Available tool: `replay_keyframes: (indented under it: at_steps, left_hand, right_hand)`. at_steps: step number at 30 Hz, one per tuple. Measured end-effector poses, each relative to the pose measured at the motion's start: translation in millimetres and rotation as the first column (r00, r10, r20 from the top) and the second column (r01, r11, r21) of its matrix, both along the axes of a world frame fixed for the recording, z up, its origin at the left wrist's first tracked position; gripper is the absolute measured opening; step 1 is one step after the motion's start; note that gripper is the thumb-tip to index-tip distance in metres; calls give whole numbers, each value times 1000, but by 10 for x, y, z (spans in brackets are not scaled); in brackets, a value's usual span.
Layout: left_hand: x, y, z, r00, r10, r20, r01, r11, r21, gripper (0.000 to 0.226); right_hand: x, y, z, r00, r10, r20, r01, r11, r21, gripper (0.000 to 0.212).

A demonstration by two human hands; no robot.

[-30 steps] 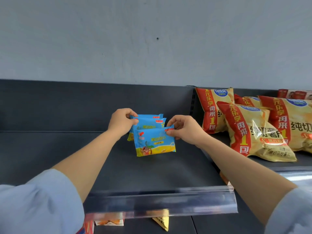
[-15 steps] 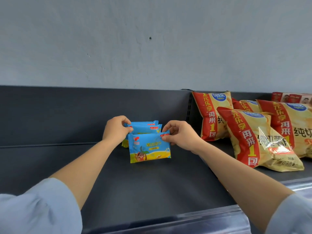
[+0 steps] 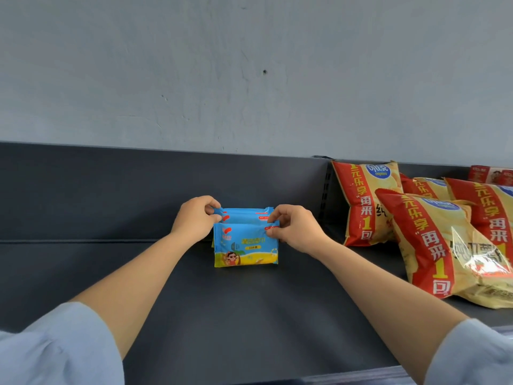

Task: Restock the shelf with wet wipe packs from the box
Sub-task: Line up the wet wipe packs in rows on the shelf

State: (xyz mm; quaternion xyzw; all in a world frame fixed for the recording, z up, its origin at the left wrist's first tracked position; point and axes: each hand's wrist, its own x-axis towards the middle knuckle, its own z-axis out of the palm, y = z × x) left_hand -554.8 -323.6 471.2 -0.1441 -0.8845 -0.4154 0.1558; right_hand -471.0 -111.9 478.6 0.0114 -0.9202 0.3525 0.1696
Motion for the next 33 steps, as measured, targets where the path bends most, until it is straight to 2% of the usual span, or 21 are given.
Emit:
replay_keyframes:
  at_steps: [4,8,10,11,15,19,26,33]
  left_hand:
    - [83,-86,44,999,10,-50,-12,999,-41,17]
    - [241,-114,67,993,-40,-107,30,995,-92,23]
    - [279,-140,60,991,-77,-105,65,991,-120,17]
    - [294,-157,55,991,-88,-99,72,984,-161,17]
    - [311,-175,17,990,-75,-120,24,924,-383,47]
    - [329,-129,-13,967,-68,-244,-75,843,-533,51]
    - [290,-75,-39,937,-61,-343,-160,800,-578,47]
    - [269,-66,-62,926,-65,-372,-182,786,-591,50]
  right_hand:
    - [-78,-80,6,1000,-19,12,19,1000,11,14]
    - [-146,-143,3,998,-69,-13,70,996,61,14]
    - [-168,-162,1,996,-92,-21,93,993,73,14]
    - [-179,-170,-4,994,-103,-27,105,991,79,15]
    - [-217,-209,-29,988,-143,-63,150,981,122,19]
    - [-242,-238,-46,983,-158,-98,174,966,190,22]
    - [-190,-253,-69,972,-135,-195,195,924,329,25]
    - [-148,-287,-70,969,-152,-197,222,882,415,27]
